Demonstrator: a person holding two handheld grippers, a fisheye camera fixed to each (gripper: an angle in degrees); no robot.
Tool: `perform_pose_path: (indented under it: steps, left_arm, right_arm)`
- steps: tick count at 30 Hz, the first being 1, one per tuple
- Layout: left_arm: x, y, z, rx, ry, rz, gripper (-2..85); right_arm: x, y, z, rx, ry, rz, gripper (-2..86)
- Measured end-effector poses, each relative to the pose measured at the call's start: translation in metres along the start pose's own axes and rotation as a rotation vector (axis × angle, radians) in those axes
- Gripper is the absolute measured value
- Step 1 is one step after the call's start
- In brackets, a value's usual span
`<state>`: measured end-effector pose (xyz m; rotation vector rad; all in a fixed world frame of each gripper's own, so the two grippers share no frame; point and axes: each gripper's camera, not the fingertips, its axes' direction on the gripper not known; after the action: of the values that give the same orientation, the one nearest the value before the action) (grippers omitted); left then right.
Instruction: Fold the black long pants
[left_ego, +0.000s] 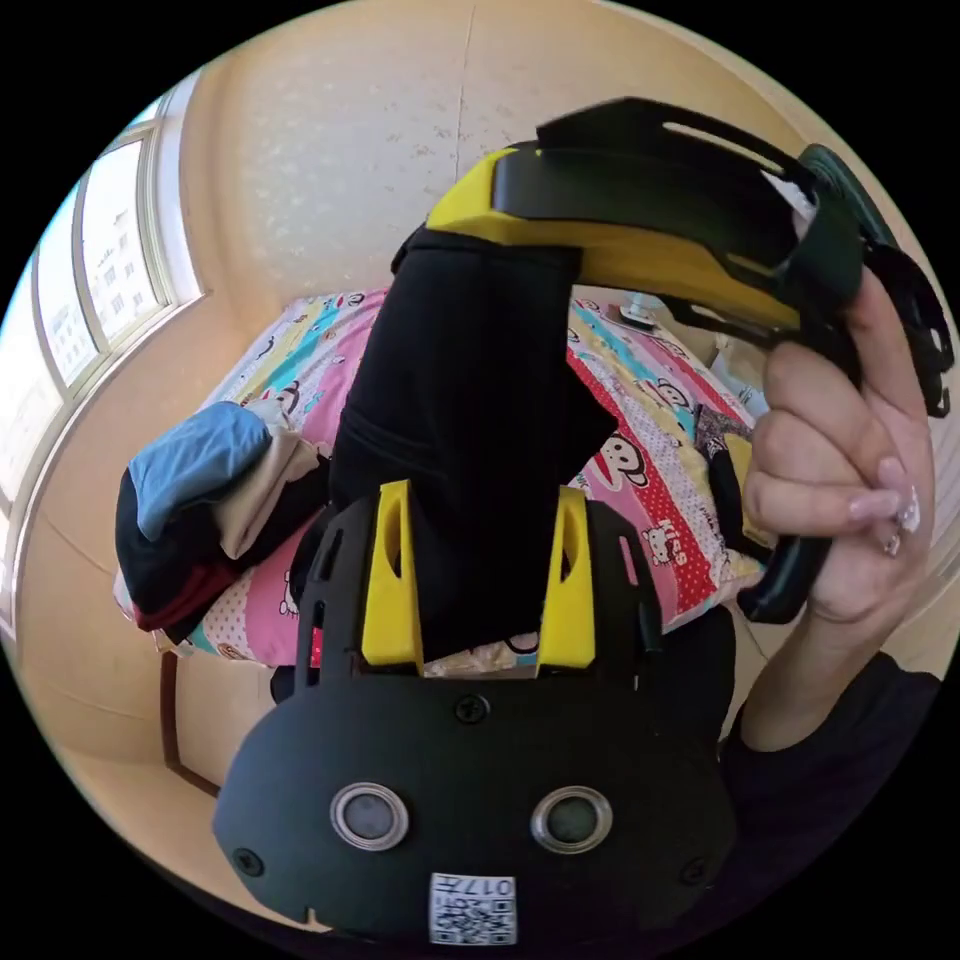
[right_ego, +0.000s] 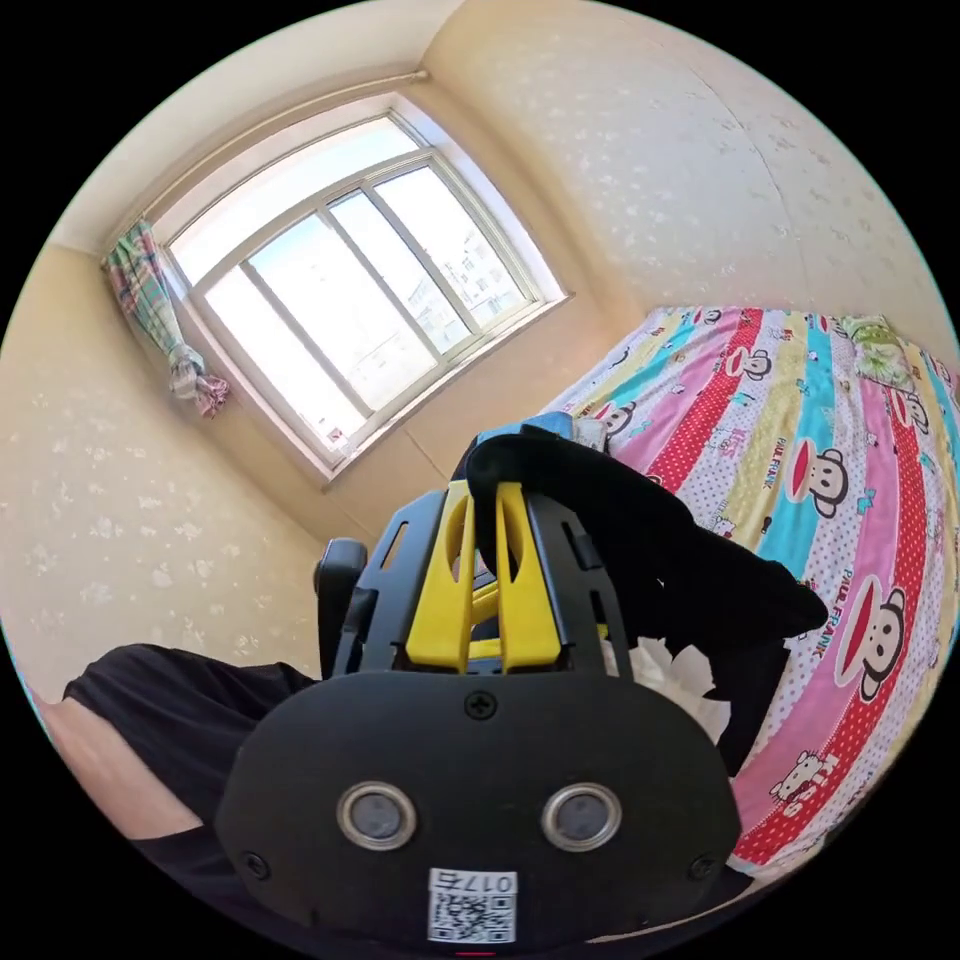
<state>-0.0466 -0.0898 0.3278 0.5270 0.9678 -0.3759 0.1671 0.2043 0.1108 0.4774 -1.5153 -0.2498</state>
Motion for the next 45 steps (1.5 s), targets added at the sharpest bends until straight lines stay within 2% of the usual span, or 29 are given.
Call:
perform_pose_path:
  steps: [1, 3, 5, 7, 9, 14, 20, 22, 25, 29, 31, 32, 33, 34, 37, 40, 42, 45]
  left_arm:
    - [-0.008, 0.003, -0.004, 0.032, -0.008, -0.031, 11.0]
    - [-0.022, 0.007, -0.013, 0.062, -0.005, -0.068, 7.3]
    - [-0.044, 0.009, -0.02, 0.068, 0.106, -0.082, 5.9]
    - [-0.088, 0.007, -0.021, 0.034, 0.394, -0.185, 5.4]
    - [-0.105, 0.006, -0.023, 0.024, 0.536, -0.209, 5.2]
    - [-0.089, 0.003, -0.073, 0.101, 0.42, -0.133, 5.2]
    - [-0.057, -0.003, -0.15, 0.214, 0.421, -0.013, 5.2]
    - [-0.044, -0.009, -0.189, 0.278, 0.447, 0.047, 5.2]
    - [-0.035, -0.015, -0.245, 0.364, 0.52, 0.12, 5.2]
    - [-0.025, -0.011, -0.312, 0.473, 0.535, 0.211, 5.2]
    - [-0.02, -0.003, -0.349, 0.539, 0.518, 0.25, 5.3]
    - [-0.02, -0.001, -0.357, 0.553, 0.511, 0.254, 5.3]
    - [-0.021, 0.003, -0.373, 0.582, 0.494, 0.259, 5.3]
    - [-0.024, 0.006, -0.386, 0.611, 0.466, 0.254, 5.3]
    - [-0.046, 0.012, -0.412, 0.65, 0.441, 0.221, 5.5]
    - [-0.073, 0.016, -0.429, 0.666, 0.535, 0.222, 5.6]
    - [-0.086, 0.016, -0.441, 0.684, 0.538, 0.246, 5.6]
    - [-0.107, 0.013, -0.455, 0.673, 0.599, 0.213, 5.6]
  right_arm:
    - [-0.009, 0.004, 0.0, 0.005, 0.013, -0.043, 3.6]
    - [-0.035, 0.034, -0.016, 0.079, 0.103, -0.271, 3.6]
    - [-0.038, 0.065, -0.042, 0.177, 0.171, -0.379, 3.5]
    - [-0.021, 0.099, -0.072, 0.272, 0.245, -0.36, 4.1]
    - [0.019, 0.149, -0.101, 0.328, 0.276, -0.241, 6.9]
    - [0.087, 0.257, -0.09, 0.237, 0.092, -0.033, 17.2]
    - [0.091, 0.332, -0.035, 0.14, 0.114, -0.026, 18.6]
    - [0.082, 0.333, -0.027, 0.151, 0.129, -0.063, 18.1]
    - [0.063, 0.323, -0.039, 0.295, 0.192, -0.102, 18.7]
    - [0.017, 0.283, -0.107, 0.699, 0.129, -0.215, 22.4]
    - [-0.012, 0.259, -0.138, 0.8, 0.058, -0.337, 22.0]
    - [-0.03, 0.241, -0.157, 0.817, -0.008, -0.421, 17.4]
    - [-0.049, 0.225, -0.176, 0.813, -0.087, -0.538, 9.0]
    - [-0.059, 0.217, -0.187, 0.806, -0.111, -0.595, 8.2]
    - [-0.105, 0.172, -0.238, 0.809, 0.067, -0.546, 5.8]
    - [-0.173, 0.133, -0.267, 0.766, 0.289, -0.662, 5.2]
    - [-0.235, 0.116, -0.279, 0.805, 0.488, -0.743, 5.1]
    - [-0.302, 0.099, -0.296, 0.856, 0.618, -0.796, 5.0]
